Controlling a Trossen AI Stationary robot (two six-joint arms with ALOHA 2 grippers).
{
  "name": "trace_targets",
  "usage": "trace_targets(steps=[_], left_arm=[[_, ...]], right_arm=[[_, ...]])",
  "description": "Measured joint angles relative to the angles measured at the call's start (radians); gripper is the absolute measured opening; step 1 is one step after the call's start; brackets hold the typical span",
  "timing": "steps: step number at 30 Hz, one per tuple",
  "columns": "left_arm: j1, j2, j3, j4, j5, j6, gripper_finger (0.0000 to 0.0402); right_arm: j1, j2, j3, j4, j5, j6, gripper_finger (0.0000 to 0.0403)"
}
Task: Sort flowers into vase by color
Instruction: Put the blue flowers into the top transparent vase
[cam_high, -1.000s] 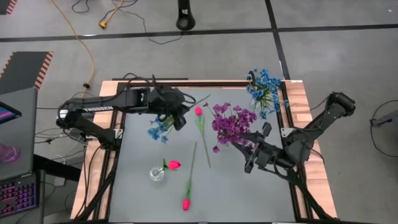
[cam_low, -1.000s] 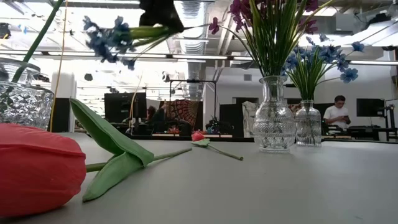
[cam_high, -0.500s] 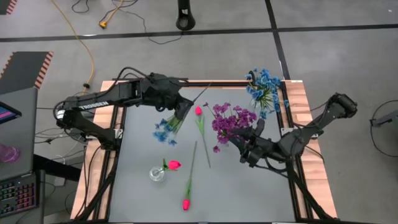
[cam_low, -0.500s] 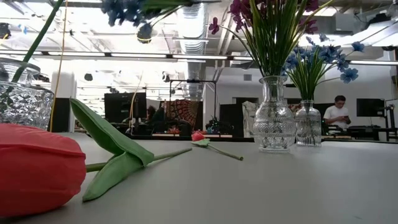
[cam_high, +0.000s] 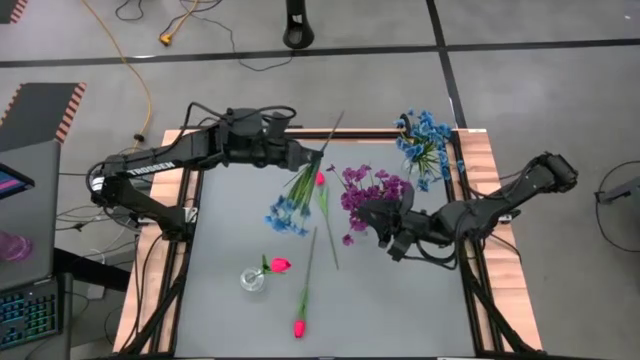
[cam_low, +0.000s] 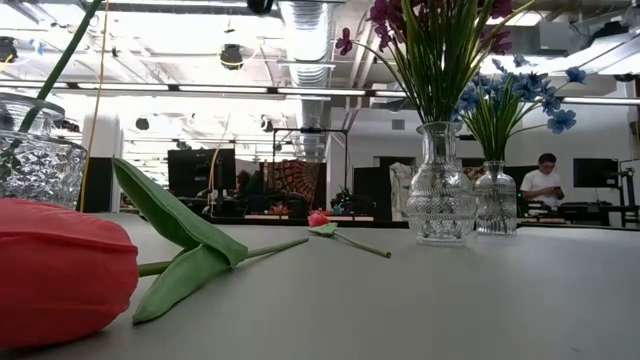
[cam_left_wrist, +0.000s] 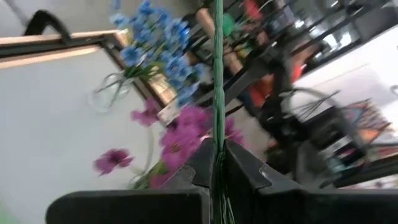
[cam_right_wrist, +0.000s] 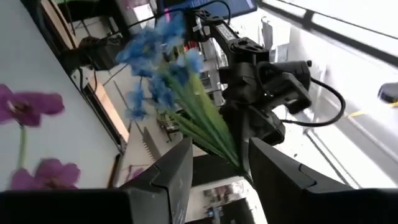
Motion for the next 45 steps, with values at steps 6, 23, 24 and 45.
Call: trace_targets(steps=[6,23,24,45], left_arm=[[-0.004,0.001,0.0,0.083,-0.042,-0.015,0.0009],[-0.016,0.002,-0.001,0.101,-0.074,-0.061,0.0009],[-0.016,0.002,-0.001,0.101,-0.074,-0.062,0.0009],[-0.016,0.002,-0.002,0.113,-0.026,-0.068,0.0009]], right_arm=[[-0.056,0.0,0.0,0.026,-0.066,-0.1,0.0182],[-0.173,0.0,0.094,0.046,-0.289,-0.285,0.0182],[-0.18,0.0,0.1,0.045,-0.304,-0.285,0.0182],[-0.279,0.299,0.319,0.017,-0.178,-0.501,0.0182]])
